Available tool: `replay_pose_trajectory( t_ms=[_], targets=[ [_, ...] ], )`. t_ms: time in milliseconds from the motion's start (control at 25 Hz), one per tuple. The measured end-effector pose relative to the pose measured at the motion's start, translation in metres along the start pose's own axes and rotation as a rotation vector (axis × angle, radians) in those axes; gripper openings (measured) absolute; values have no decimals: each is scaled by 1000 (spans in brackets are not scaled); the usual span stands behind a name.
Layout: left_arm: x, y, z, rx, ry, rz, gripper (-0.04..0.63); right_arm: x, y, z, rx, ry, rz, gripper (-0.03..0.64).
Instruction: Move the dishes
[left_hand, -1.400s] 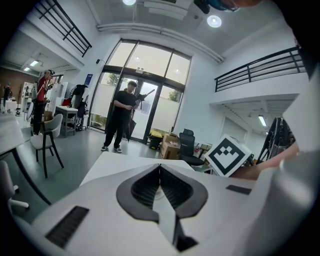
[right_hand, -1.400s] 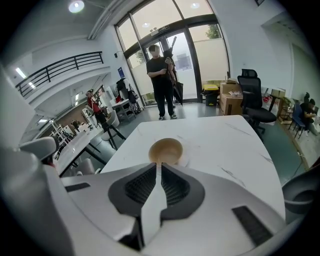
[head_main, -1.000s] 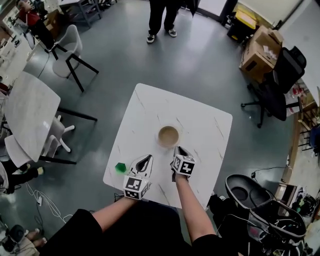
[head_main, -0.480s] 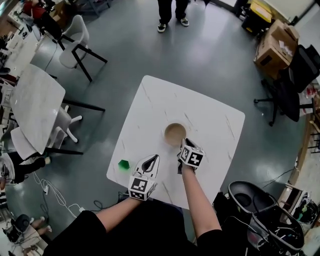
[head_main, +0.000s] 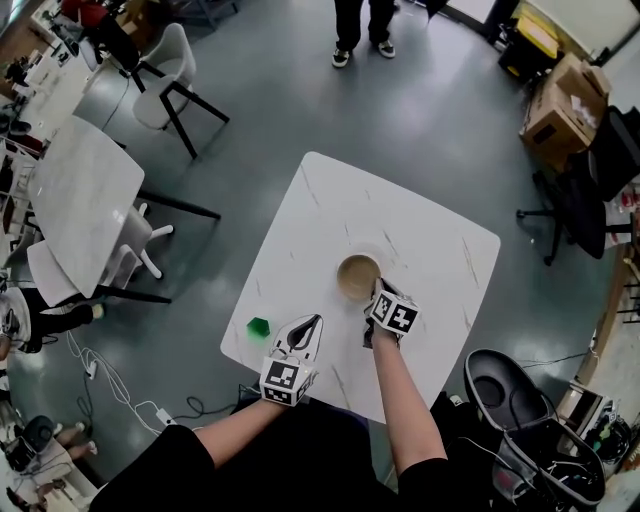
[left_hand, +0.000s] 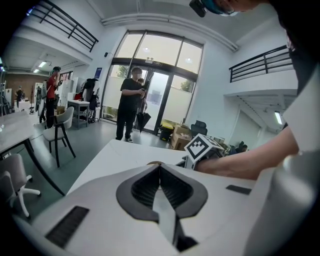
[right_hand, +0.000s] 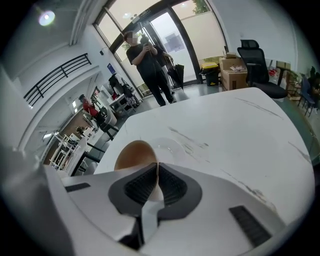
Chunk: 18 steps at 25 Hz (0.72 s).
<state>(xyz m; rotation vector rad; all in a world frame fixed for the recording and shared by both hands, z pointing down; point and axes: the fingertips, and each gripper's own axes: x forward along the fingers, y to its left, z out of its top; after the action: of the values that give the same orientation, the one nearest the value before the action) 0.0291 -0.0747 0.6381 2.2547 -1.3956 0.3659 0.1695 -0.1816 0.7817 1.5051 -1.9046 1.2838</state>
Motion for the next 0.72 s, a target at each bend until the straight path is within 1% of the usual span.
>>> replay_pose_trajectory(
  t_ms=[160, 360, 480, 720],
  targets=[
    [-11, 3, 0, 20, -12, -13, 17, -13, 13, -6, -26, -2, 4, 28],
    [-32, 7, 8, 21, -38, -30, 17, -38, 33, -30, 7, 6, 22, 28],
    [-51, 22, 12, 5, -55, -20, 17, -48, 48, -55, 42, 18, 29, 28],
    [-101, 62, 3, -15, -62, 9, 17, -63, 82, -119, 87, 64, 31, 28]
  ],
)
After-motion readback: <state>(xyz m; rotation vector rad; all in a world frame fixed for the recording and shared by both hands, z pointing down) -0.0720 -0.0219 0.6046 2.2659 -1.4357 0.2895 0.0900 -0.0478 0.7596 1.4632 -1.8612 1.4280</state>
